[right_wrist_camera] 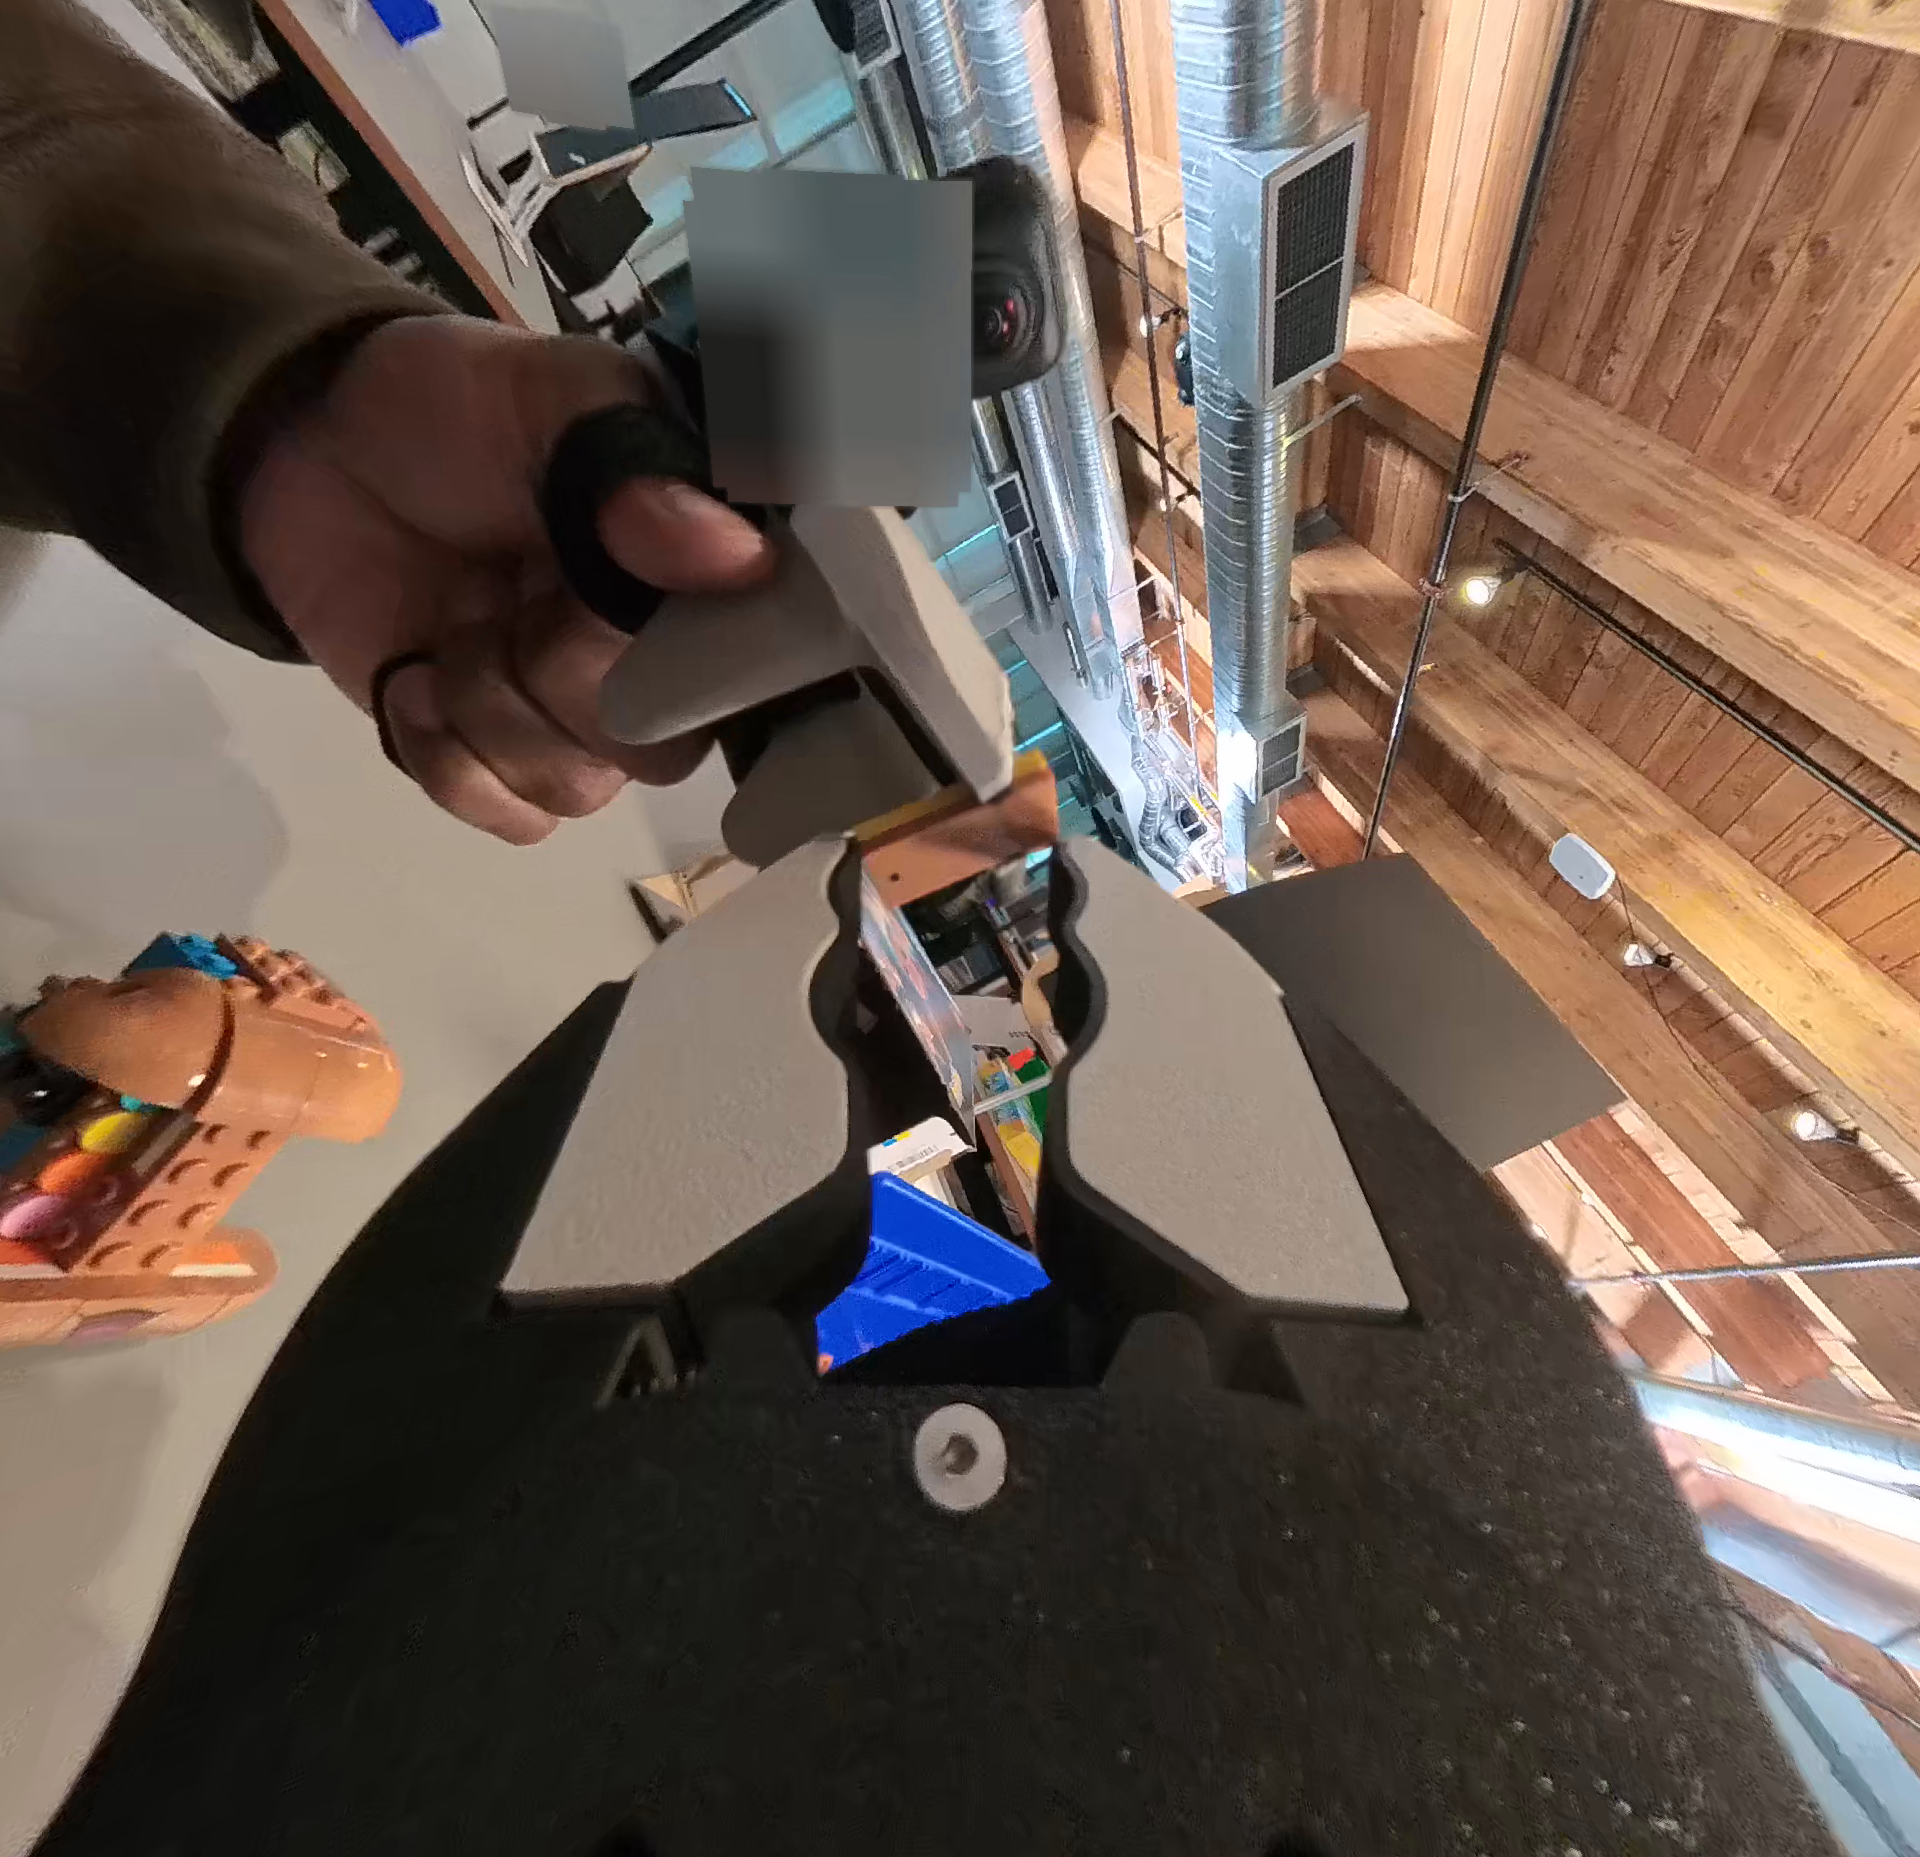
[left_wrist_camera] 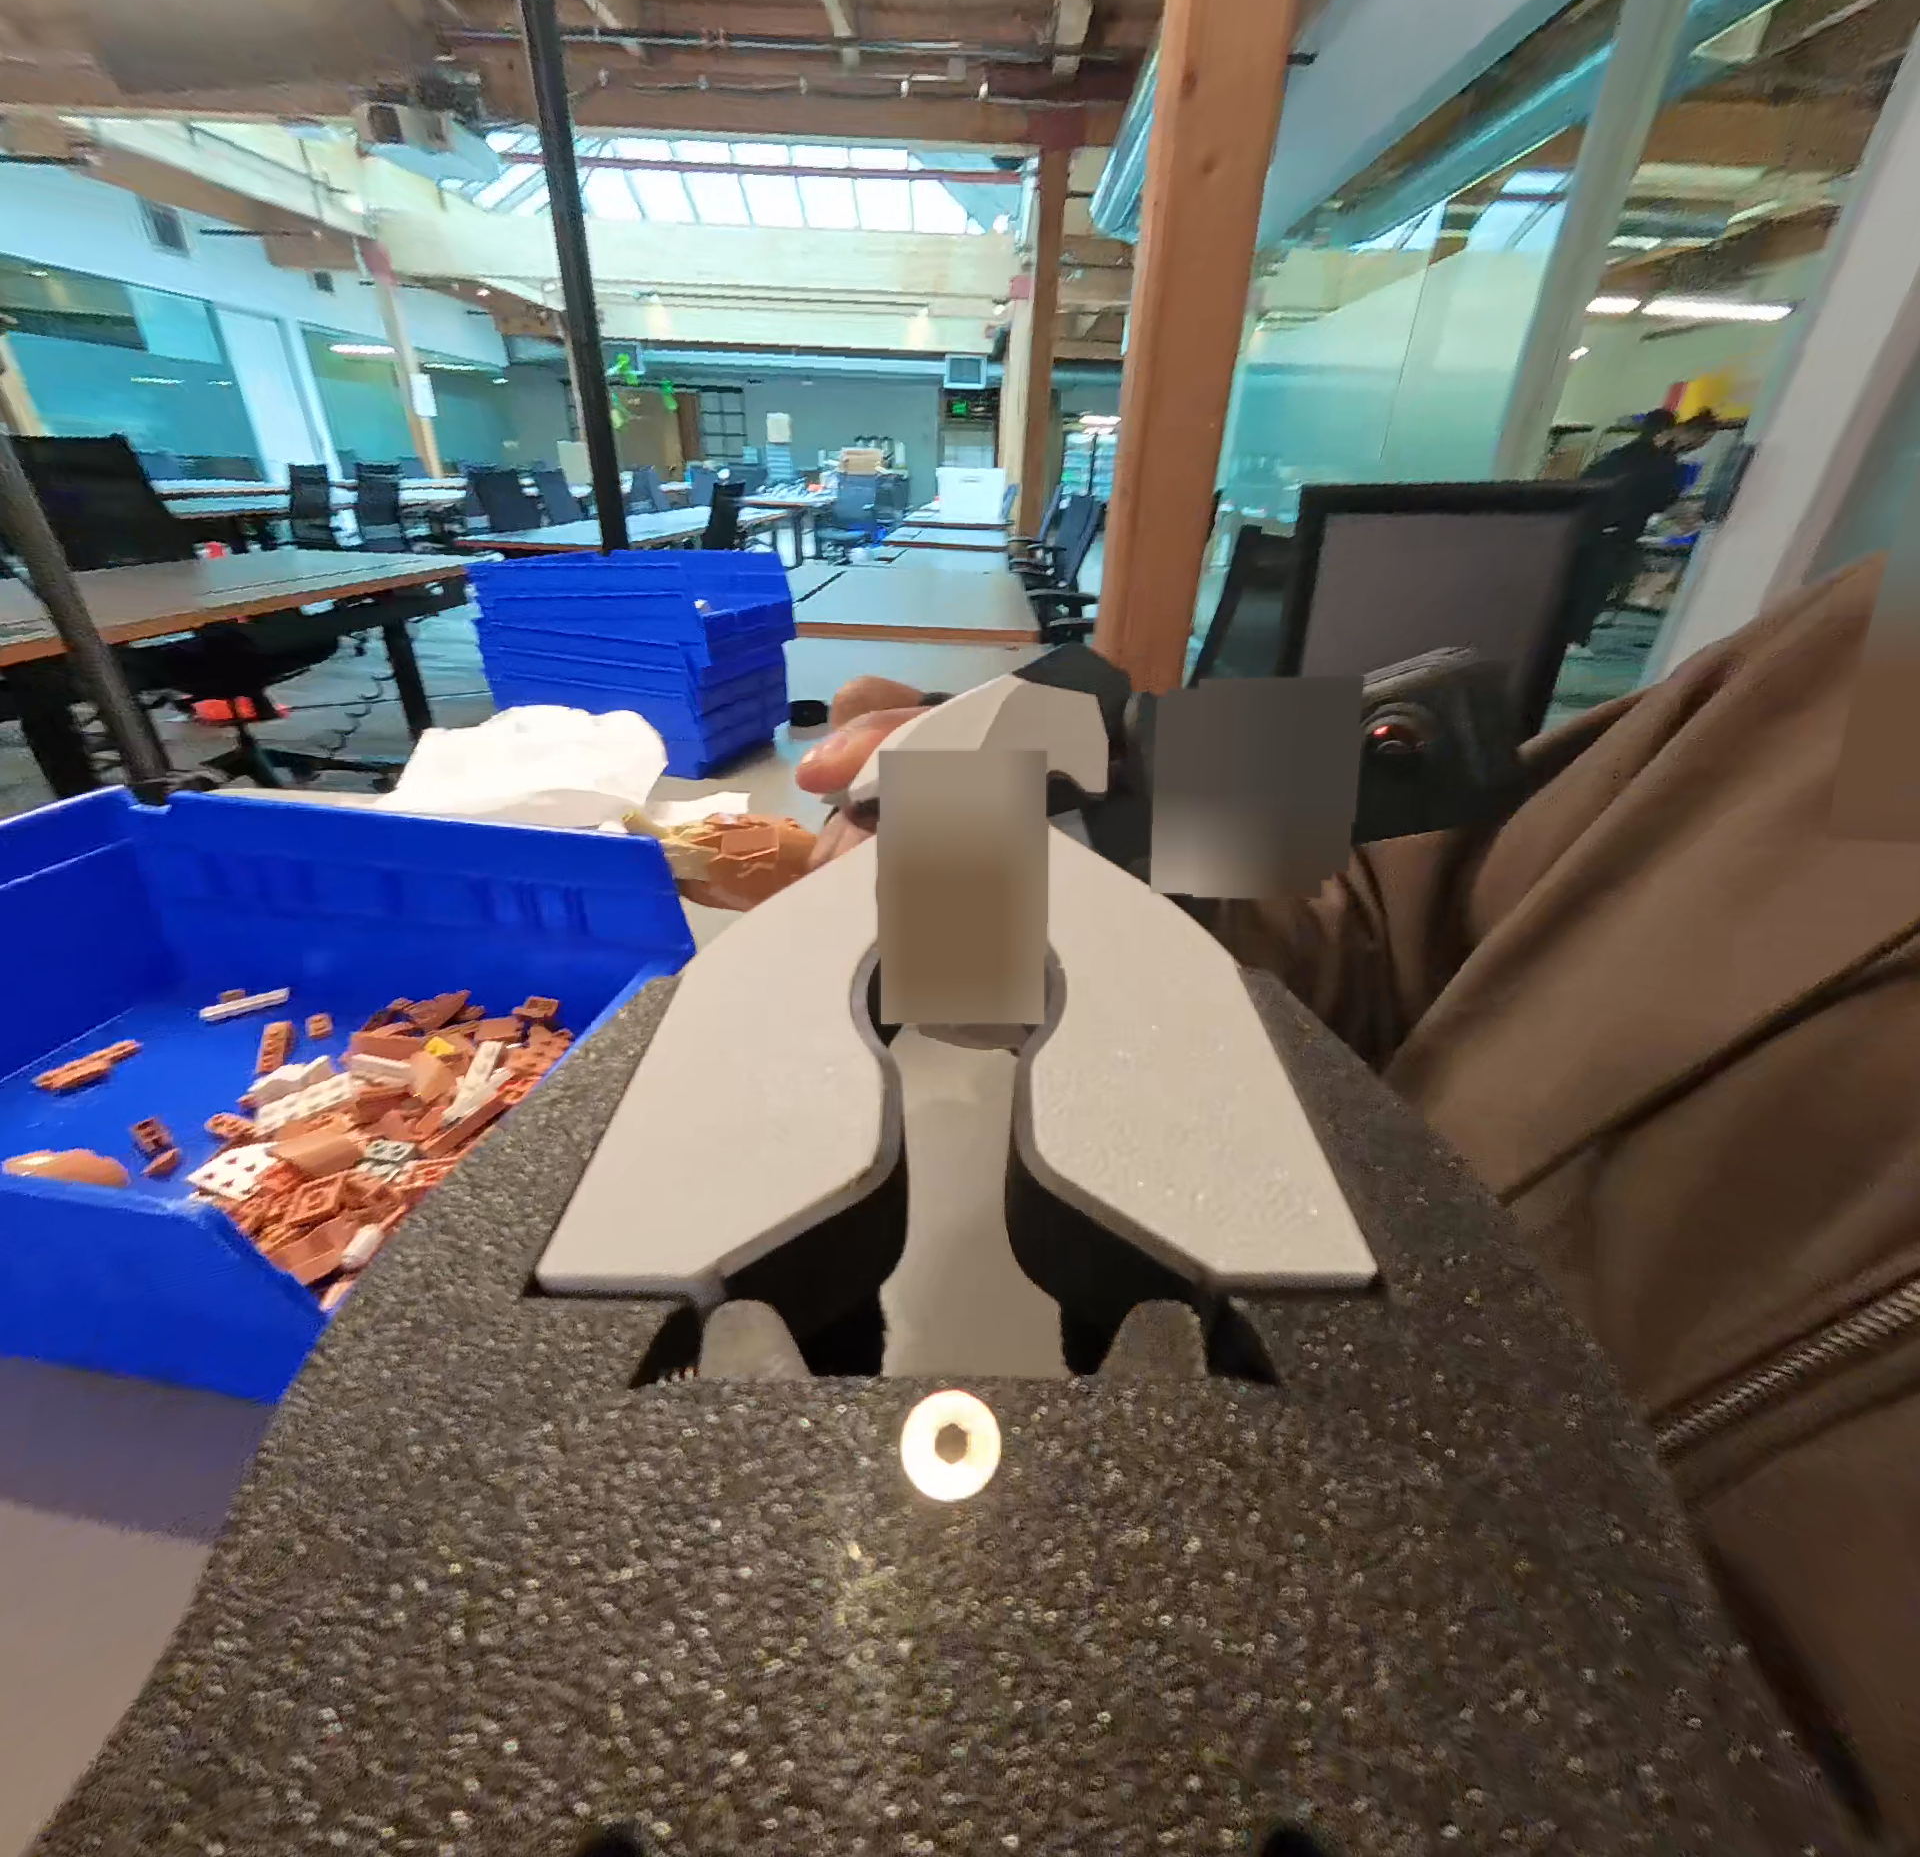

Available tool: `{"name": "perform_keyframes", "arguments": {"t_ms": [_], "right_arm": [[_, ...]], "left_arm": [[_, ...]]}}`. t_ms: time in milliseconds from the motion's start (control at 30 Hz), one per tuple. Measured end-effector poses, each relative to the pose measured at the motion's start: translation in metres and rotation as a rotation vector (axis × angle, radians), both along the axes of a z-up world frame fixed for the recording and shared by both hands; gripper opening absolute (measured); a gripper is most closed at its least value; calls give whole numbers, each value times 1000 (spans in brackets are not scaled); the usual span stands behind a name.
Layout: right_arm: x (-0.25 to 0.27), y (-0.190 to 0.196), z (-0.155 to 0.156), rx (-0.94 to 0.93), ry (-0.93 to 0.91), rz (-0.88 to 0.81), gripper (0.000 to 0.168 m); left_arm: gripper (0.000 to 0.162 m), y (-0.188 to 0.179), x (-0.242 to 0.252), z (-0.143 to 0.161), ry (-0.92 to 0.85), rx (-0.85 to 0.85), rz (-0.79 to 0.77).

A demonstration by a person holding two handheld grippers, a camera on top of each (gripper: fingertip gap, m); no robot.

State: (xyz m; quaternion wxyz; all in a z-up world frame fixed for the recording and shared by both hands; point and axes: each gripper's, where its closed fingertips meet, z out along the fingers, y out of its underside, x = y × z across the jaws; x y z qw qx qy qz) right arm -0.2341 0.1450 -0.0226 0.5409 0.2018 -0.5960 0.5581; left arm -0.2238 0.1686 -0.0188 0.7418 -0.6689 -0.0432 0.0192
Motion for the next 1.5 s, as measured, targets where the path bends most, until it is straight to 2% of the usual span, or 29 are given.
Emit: {"name": "perform_keyframes", "arguments": {"t_ms": [33,433,633,1133,1500], "right_arm": [[0,1,0,-3,-3,11,28],[-2,0,-8,77,164,-51,42],[-1,-2,-8,80,197,-64,35],[-1,0,-4,95,226,-131,34],[-2,2,1,76,247,-169,34]], "left_arm": [[16,-1,1,2,-11,14,-17],[16,-1,2,-5,-29,-38,-45],[16,3,1,-13,-66,-74,-53],[16,2,3,-8,-6,-50,-37],[16,2,3,-3,225,-83,107]]}}
